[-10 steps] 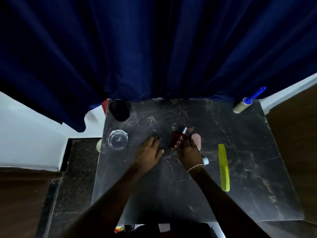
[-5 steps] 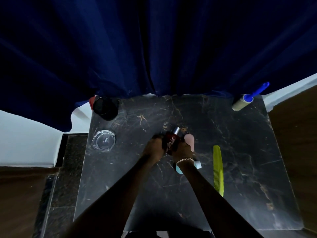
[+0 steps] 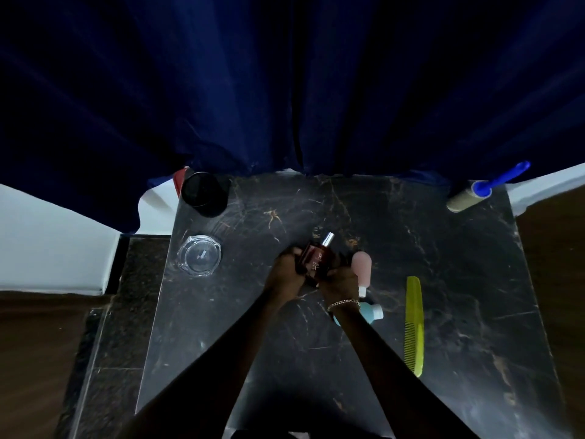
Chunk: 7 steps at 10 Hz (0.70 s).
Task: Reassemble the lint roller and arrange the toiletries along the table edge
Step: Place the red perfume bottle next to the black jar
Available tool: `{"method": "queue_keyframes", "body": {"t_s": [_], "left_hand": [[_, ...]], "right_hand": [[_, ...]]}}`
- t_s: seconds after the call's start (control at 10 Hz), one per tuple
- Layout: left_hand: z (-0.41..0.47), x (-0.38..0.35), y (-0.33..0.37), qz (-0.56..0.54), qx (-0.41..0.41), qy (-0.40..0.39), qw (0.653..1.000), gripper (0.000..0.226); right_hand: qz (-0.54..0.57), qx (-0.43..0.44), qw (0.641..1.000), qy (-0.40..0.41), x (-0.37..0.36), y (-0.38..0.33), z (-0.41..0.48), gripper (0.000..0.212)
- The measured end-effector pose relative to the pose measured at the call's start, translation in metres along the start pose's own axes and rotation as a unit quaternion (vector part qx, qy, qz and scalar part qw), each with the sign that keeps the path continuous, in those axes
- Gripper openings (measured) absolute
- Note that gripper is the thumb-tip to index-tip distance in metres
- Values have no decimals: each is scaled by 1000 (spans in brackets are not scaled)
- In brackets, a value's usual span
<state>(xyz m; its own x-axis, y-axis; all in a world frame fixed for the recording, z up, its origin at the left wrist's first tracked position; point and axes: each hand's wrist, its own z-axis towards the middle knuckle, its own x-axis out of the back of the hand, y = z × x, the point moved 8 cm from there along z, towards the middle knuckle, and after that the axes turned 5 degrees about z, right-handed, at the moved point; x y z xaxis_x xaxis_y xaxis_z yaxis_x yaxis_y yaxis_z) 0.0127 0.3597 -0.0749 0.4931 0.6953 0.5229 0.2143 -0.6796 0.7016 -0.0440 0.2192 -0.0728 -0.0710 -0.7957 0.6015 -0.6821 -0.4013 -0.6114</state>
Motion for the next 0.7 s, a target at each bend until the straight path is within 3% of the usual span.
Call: {"method": "queue_keyframes", "body": {"t_s": [0.1, 0.3, 0.5, 0.7], "left_hand": [[4, 20, -4, -27, -6, 22, 999, 26], [28, 65, -13, -83, -4, 55, 995, 34], [54, 110, -15, -54, -15, 121, 991, 30], [74, 119, -20, -67, -19, 129, 989, 61]], "right_hand": [[-37, 32, 999, 1, -6, -22, 1, 47], [29, 95, 992, -76, -22, -77, 15, 41], [-3, 97, 992, -80, -40, -136, 55, 39], [-10, 155, 986, -67, -58, -172, 78, 40]]}}
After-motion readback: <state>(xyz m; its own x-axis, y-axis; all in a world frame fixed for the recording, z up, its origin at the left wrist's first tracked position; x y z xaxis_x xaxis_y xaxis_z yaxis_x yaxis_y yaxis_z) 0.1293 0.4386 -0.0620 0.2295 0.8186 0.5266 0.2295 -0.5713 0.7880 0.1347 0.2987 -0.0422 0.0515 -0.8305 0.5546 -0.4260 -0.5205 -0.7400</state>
